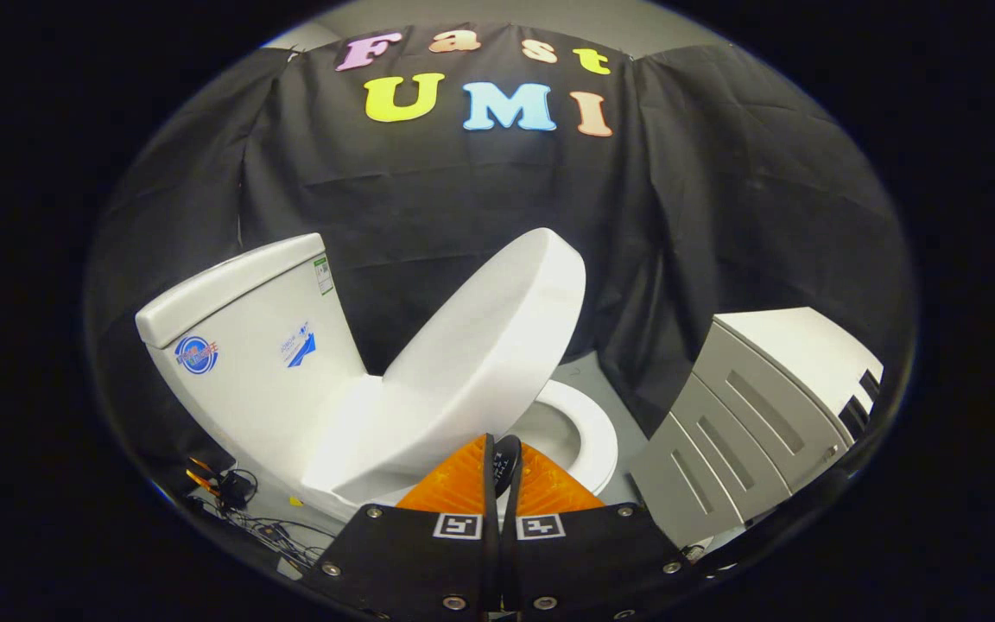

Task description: Open the toilet lid.

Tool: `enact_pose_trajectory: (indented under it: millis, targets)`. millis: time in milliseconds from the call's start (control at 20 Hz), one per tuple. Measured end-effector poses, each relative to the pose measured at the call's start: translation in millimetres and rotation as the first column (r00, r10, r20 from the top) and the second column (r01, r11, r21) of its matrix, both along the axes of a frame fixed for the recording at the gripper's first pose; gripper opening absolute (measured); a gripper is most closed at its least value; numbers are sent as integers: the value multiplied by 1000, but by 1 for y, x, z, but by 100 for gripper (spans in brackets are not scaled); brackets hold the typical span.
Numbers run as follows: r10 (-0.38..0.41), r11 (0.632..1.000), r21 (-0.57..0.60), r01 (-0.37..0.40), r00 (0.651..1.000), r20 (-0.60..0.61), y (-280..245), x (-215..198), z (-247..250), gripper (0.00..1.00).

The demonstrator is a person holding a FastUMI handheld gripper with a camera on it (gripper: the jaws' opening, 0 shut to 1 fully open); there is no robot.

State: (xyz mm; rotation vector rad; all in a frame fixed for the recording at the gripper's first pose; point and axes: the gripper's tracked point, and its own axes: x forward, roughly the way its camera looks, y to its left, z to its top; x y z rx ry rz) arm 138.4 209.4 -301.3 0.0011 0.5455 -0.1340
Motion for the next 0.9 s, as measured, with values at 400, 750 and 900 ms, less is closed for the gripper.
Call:
enact_pose_trajectory:
  millis: [400,750,900]
  targets:
    - [30,994,-103,-27,999,28,28,4,25,0]
    - [48,989,-140,-39,997,64,53,8,40,0]
    - [69,982,-180,-56,995,67,63,9,46,0]
